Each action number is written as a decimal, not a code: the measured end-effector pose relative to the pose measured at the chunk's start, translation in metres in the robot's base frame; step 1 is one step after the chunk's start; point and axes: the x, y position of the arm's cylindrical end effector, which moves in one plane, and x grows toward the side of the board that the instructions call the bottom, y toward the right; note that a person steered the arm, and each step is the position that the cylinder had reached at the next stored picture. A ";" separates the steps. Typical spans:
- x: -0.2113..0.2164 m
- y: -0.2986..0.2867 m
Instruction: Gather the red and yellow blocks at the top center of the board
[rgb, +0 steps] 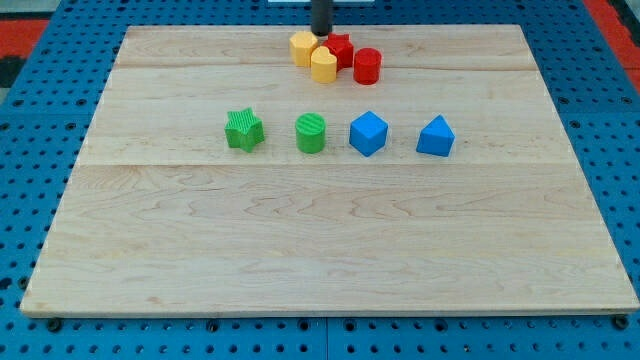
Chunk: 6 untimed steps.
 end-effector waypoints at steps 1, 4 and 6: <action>0.010 -0.016; 0.001 0.078; 0.063 0.125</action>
